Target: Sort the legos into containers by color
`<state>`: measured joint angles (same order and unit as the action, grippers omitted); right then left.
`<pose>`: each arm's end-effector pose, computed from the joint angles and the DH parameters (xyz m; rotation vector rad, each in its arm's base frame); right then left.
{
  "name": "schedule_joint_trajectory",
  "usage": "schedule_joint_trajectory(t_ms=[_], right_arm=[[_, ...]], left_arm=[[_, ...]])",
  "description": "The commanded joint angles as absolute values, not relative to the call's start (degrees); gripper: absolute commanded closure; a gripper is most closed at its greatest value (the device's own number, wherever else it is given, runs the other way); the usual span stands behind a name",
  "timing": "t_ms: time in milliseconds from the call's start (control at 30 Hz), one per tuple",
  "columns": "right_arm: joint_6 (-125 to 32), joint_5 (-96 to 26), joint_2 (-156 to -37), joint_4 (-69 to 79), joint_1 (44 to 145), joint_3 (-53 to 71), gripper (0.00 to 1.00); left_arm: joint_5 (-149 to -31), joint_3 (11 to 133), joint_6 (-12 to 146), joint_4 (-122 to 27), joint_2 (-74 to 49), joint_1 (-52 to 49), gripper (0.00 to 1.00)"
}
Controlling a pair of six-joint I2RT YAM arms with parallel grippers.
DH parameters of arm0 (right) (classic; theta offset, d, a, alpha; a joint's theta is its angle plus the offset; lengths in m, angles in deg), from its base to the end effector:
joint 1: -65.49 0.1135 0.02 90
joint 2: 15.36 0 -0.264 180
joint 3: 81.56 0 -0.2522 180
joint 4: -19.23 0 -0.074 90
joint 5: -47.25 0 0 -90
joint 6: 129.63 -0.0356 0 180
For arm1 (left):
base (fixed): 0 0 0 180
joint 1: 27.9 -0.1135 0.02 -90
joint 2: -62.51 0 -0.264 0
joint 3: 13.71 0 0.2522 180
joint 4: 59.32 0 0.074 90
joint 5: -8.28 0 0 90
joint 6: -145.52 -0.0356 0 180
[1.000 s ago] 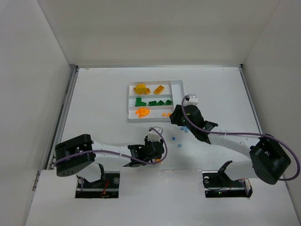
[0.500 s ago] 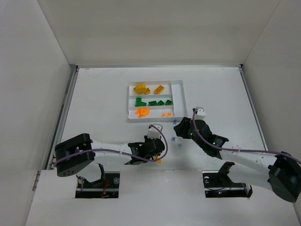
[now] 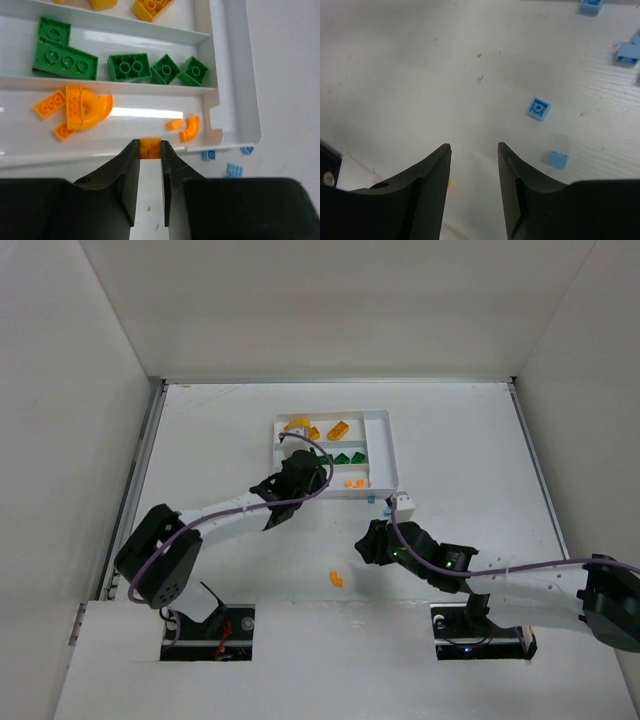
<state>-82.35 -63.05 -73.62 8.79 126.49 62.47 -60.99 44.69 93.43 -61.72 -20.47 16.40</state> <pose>0.1101 0.1731 0.1843 -0.1354 2.1786 0.6928 0.2353 -0.2120 0.2301 -0.1317 1.9747 -0.5974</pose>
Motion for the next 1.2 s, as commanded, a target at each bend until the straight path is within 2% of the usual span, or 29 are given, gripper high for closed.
schedule_joint_trajectory(t_ms=[0, 100, 200, 267, 433, 500, 667, 933, 1167], right_arm=[[-82.4, -64.3, -74.9, 9.3, 128.5, 61.5, 0.51], [-81.7, -64.4, -75.9, 9.7, 130.7, 61.0, 0.49], [-80.9, -64.0, -76.9, 9.7, 133.3, 60.1, 0.37], [-79.9, -63.5, -78.0, 10.0, 135.0, 59.1, 0.36], [-75.5, -61.1, -83.5, 10.5, 139.5, 56.4, 0.32], [-74.4, -60.4, -86.5, 10.5, 140.4, 54.9, 0.32], [-72.7, -59.8, -92.5, 10.6, 142.3, 51.6, 0.34], [-71.6, -59.9, -98.8, 9.1, 142.7, 48.6, 0.39], [-71.3, -61.5, -100.7, 4.7, 143.0, 46.6, 0.56]], left_arm=[[-65.2, 49.4, 91.6, -64.4, -26.2, 13.8, 0.88], [-65.0, 52.2, 90.5, -64.2, -30.8, 12.6, 0.88], [-64.6, 54.1, 89.6, -63.6, -33.9, 11.8, 0.86], [-64.3, 54.5, 89.4, -63.3, -34.9, 11.3, 0.82], [-64.3, 53.7, 89.2, -62.7, -33.8, 10.6, 0.64], [-64.1, 52.3, 88.7, -62.8, -31.5, 10.7, 0.6], [-64.0, 46.6, 89.3, -63.1, -22.8, 10.5, 0.56], [-63.9, 35.3, 91.3, -63.1, -9.0, 11.3, 0.55], [-63.9, 27.0, 94.9, -62.5, 0.7, 9.0, 0.56]])
